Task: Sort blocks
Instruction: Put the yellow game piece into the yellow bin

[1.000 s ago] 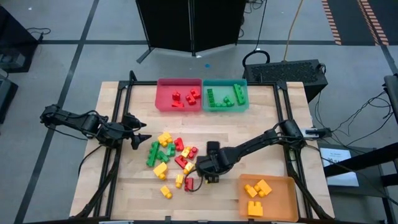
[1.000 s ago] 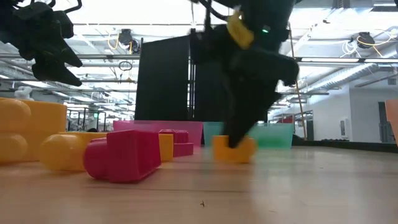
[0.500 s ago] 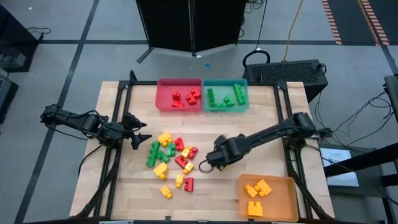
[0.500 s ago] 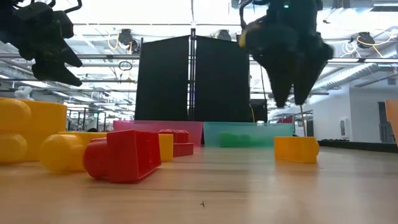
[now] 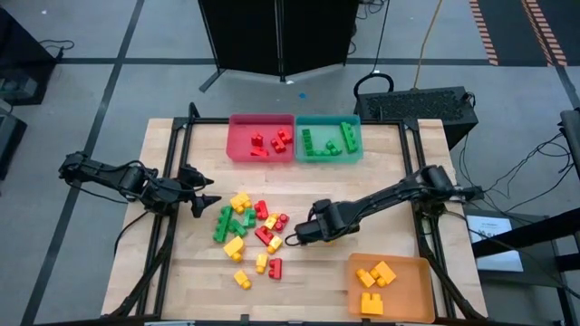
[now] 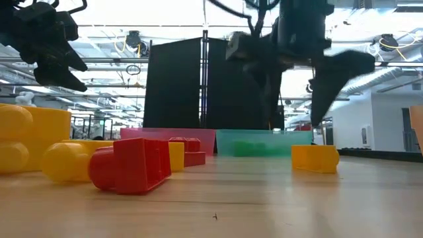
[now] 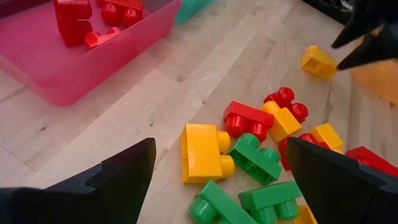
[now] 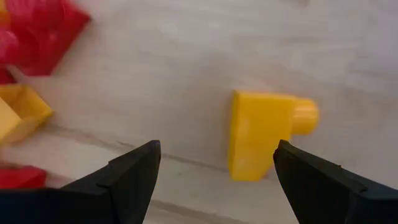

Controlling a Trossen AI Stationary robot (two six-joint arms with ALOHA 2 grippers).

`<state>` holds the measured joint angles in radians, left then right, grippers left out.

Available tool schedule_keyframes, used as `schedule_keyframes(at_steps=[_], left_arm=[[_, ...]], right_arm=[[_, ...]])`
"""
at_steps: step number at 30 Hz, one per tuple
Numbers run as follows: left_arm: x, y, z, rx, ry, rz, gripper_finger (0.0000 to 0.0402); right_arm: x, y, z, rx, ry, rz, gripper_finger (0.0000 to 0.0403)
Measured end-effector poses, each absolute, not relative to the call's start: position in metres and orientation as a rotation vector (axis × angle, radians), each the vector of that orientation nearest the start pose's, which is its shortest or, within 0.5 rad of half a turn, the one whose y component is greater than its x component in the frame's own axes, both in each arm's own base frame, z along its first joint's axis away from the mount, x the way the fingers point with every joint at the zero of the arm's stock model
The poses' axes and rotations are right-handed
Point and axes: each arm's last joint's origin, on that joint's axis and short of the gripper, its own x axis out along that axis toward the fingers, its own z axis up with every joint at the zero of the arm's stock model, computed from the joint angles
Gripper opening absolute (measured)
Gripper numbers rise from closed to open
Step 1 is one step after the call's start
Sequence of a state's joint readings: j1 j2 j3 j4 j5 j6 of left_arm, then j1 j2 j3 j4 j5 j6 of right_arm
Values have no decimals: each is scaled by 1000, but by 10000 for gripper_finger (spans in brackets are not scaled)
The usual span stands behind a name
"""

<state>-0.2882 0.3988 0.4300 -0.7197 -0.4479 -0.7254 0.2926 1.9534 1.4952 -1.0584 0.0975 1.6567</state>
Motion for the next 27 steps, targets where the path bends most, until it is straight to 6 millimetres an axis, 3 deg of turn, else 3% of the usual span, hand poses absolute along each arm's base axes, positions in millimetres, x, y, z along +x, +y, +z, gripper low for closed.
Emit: schedule_keyframes(at_steps=[8, 21, 27], left_arm=[[92, -14, 214, -451, 551, 373, 361], [92, -14, 214, -452, 550, 372, 361], [92, -14, 214, -452, 551, 372, 361]], right_arm=[[352, 109, 172, 966, 1288, -1164, 306], [355, 103, 142, 914, 1308, -1195, 304], [359, 99, 137, 921, 1321, -1189, 252]])
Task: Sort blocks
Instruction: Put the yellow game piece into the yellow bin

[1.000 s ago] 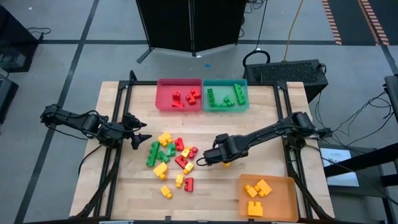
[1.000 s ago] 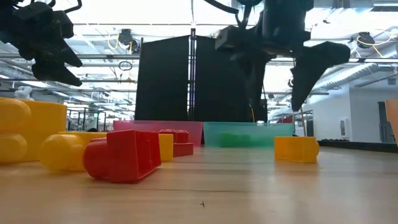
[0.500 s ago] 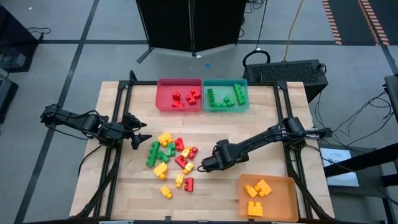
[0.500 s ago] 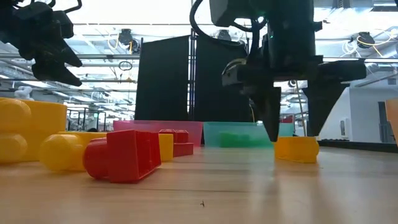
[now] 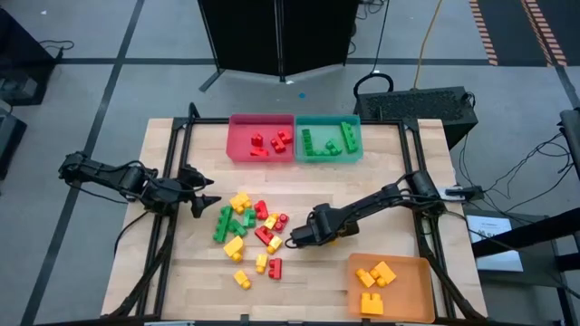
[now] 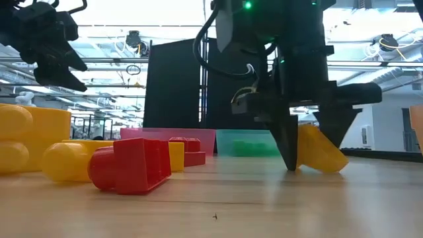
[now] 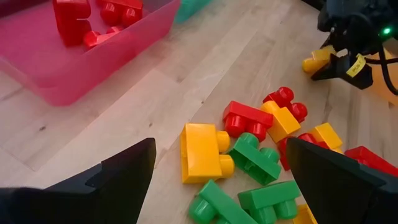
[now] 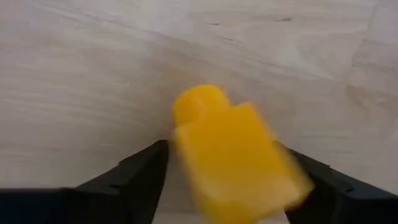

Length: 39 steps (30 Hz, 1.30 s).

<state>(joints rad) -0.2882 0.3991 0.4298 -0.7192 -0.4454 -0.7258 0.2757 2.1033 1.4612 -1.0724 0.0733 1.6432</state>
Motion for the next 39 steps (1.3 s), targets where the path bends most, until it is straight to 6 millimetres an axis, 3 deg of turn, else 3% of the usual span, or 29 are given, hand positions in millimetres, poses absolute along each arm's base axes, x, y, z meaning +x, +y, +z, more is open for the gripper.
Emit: schedule_keyframes(at_steps=[6, 13, 15, 22, 26, 32, 37, 39], left_arm=[[92, -14, 214, -452, 552, 372, 361], [92, -14, 214, -452, 551, 372, 361], [92, -14, 214, -452, 552, 372, 361], [92, -14, 214, -452, 552, 372, 361], [92, -14, 214, -452, 551, 372, 361], [92, -14, 214, -452, 552, 372, 361], [92, -14, 214, -451, 551, 372, 361], [92, -14, 214, -452, 552, 372, 361]], right_arm=[[361, 96, 137, 867, 1357, -1107, 114], [361, 97, 151, 781, 1400, -1050, 116], [356, 100, 166, 732, 1426, -1060, 116], [331, 137, 258, 664, 1362, -870, 116], [296, 167, 288, 663, 1356, -780, 116], [257, 214, 282, 686, 1420, -758, 116], [238, 235, 256, 696, 1478, -790, 119], [233, 238, 247, 701, 1485, -806, 158]])
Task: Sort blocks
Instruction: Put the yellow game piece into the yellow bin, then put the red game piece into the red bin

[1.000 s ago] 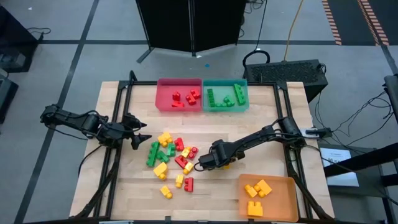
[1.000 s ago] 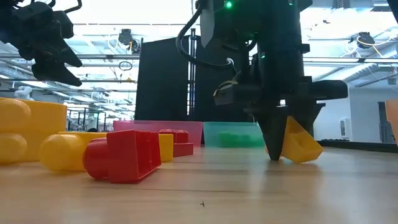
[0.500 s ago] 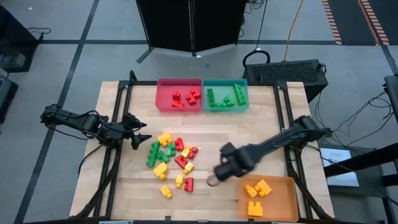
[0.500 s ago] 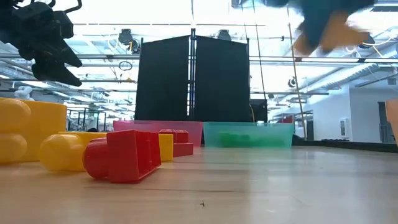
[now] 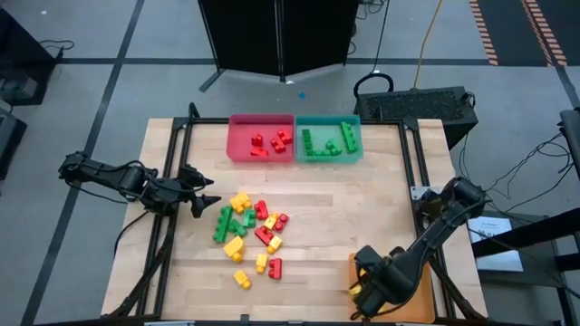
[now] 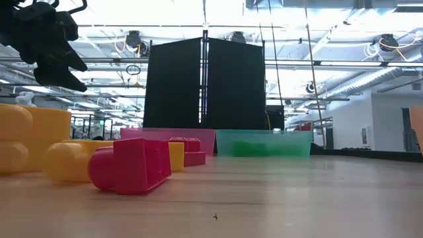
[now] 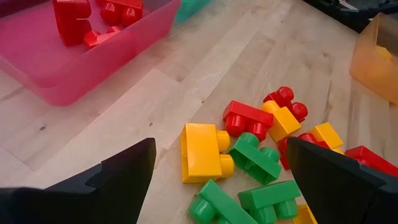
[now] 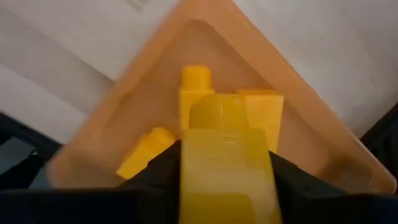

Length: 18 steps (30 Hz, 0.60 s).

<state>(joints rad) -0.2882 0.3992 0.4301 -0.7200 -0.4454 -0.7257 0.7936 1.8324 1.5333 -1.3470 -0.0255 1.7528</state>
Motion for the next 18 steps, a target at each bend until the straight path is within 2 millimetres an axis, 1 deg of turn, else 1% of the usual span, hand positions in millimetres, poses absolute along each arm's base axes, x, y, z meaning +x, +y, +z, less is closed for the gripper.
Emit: schedule_keyframes(at_steps=[4, 6, 7, 9, 12, 15, 18], left_arm=[[92, -14, 214, -452, 552, 372, 361], [92, -14, 214, -447, 552, 371, 361], [92, -14, 214, -432, 554, 366, 361], [92, -14, 214, -395, 561, 354, 361], [92, -14, 214, -358, 566, 343, 361], [92, -14, 214, -346, 563, 341, 361], [92, -13, 215, -336, 538, 386, 361]], right_arm=[[226, 237, 236, 665, 1511, -842, 269], [226, 233, 233, 648, 1540, -843, 305], [228, 231, 233, 638, 1548, -838, 316], [231, 228, 234, 641, 1574, -823, 324], [235, 225, 239, 656, 1562, -814, 320], [245, 224, 252, 631, 1503, -727, 308], [261, 221, 273, 587, 1406, -578, 295]])
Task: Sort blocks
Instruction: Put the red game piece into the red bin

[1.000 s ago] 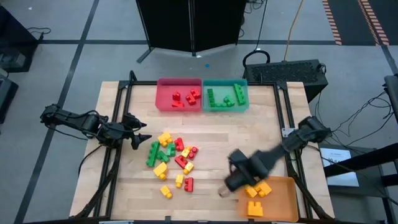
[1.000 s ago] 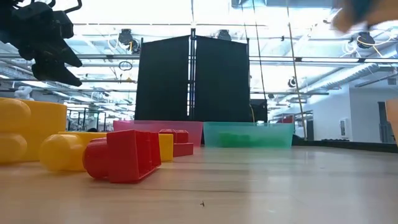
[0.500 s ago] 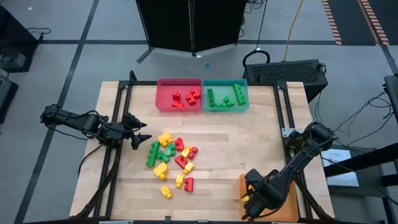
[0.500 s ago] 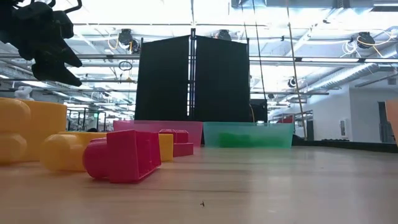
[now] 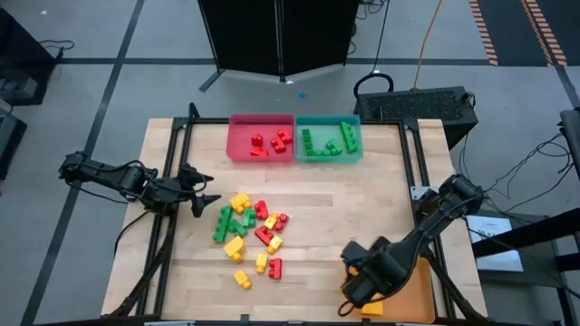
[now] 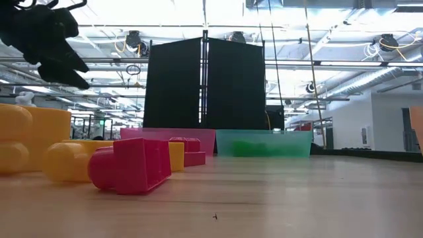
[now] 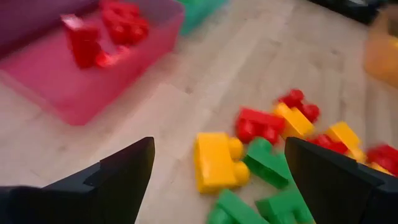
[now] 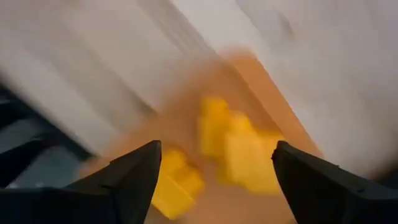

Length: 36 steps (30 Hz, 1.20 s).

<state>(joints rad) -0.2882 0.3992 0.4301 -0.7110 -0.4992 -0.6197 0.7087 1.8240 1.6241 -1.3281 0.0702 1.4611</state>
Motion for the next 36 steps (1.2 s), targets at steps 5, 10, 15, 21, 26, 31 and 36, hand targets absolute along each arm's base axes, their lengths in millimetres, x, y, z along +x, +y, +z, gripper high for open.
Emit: schedule_keyframes(at_steps=[5, 10, 15, 21, 26, 31, 36], left_arm=[[93, -12, 216, -349, 503, 435, 361], [101, -12, 230, -516, 285, 497, 361], [105, -9, 247, -359, 108, 600, 361], [108, -9, 261, -254, 26, 570, 361], [109, -10, 272, -213, -49, 560, 361], [109, -7, 283, -82, -102, 597, 361], [108, -5, 292, -68, -168, 617, 361]], right_arm=[[296, 203, 307, 476, 1096, -459, 281], [335, 172, 320, 364, 885, -396, 279], [373, 136, 317, 235, 801, -347, 279], [400, 99, 295, 205, 862, -370, 279], [412, 97, 274, 226, 944, -288, 279], [414, 99, 265, 165, 985, -268, 279], [414, 96, 262, 159, 999, -277, 279]])
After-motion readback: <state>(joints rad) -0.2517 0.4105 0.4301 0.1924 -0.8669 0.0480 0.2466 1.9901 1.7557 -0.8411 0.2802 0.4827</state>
